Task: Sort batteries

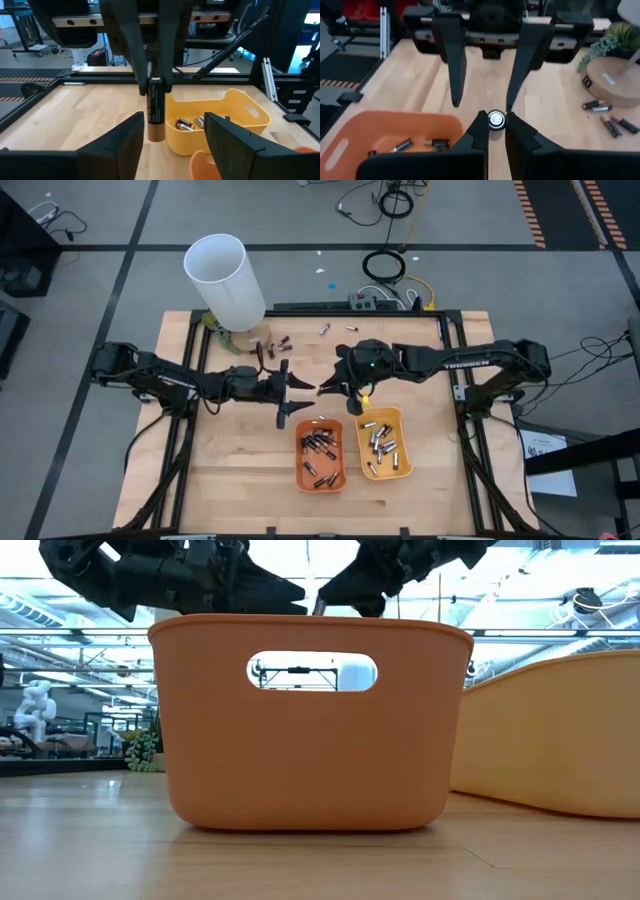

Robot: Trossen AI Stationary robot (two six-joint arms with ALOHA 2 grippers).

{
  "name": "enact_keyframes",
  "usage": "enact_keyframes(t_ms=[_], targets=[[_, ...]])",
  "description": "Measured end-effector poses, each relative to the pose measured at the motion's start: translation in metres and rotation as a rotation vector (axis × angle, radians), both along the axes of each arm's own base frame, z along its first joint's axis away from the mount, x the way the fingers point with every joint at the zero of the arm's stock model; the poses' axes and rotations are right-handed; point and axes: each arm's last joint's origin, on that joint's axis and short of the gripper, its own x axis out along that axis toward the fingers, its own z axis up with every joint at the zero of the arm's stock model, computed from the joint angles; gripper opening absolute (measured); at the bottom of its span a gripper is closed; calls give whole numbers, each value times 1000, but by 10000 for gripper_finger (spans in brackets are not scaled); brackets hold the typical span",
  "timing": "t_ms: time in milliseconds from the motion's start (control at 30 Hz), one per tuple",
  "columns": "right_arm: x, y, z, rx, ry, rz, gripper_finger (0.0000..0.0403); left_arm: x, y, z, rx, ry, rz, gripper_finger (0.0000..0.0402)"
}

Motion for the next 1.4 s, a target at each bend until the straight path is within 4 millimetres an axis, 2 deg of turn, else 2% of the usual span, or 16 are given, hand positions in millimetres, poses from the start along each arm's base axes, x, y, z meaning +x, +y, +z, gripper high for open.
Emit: enact_keyframes(t_ms=[433, 567, 1067, 1167, 1400], targets=[[7, 6, 7, -3, -107, -6, 19, 0, 1, 0, 3, -5, 31, 219], [11, 4, 1, -7, -92, -65, 19, 0, 1, 0, 3, -5, 32, 219], [19, 4, -6, -9, -104, -66, 19, 0, 1, 0, 5, 2, 33, 217], [20, 3, -8, -10, -101, -68, 19, 0, 1, 0, 5, 4, 33, 203], [21, 4, -10, -9, -94, -64, 19, 0, 1, -1, 20, 5, 34, 143]])
